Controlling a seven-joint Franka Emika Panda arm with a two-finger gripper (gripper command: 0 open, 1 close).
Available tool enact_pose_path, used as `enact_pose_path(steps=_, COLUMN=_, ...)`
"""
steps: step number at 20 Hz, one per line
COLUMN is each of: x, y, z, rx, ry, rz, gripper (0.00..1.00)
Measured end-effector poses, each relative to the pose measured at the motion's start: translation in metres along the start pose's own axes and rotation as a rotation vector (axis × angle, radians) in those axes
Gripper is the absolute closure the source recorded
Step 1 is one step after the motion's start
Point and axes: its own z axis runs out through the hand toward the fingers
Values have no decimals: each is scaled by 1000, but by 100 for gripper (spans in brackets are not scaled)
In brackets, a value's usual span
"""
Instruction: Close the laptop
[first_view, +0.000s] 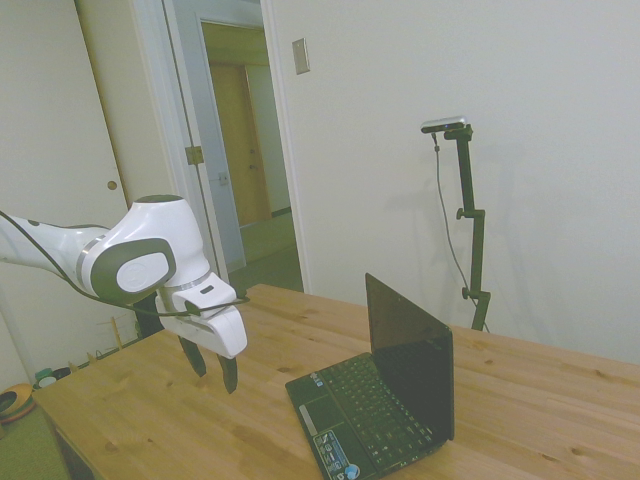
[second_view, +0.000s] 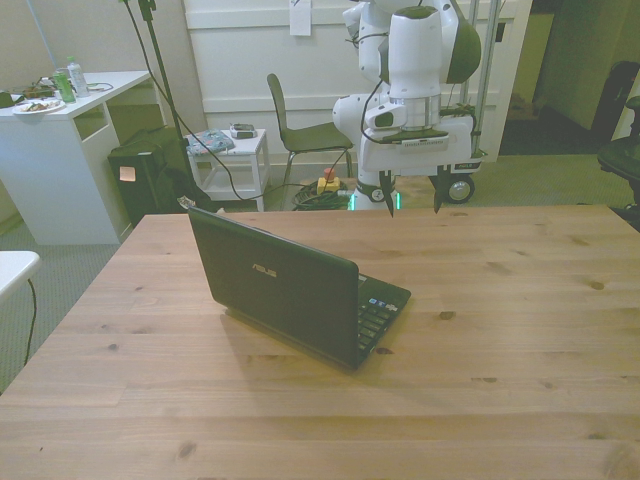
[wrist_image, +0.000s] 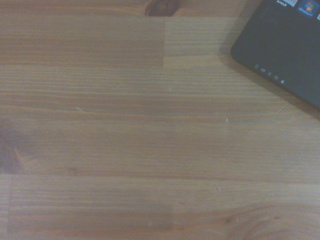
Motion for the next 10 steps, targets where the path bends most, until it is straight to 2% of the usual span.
enact_pose_path(steps=3, x=4, y=4, z=-1, rx=-16, ry=17, rz=3, gripper=0)
enact_pose_path(steps=6, x=30, y=26, z=-17, rx=-49, ry=97, rz=94, gripper=0)
enact_pose_path(steps=10, x=78, y=55, z=-59, rx=-16, ry=180, rz=197, gripper=0)
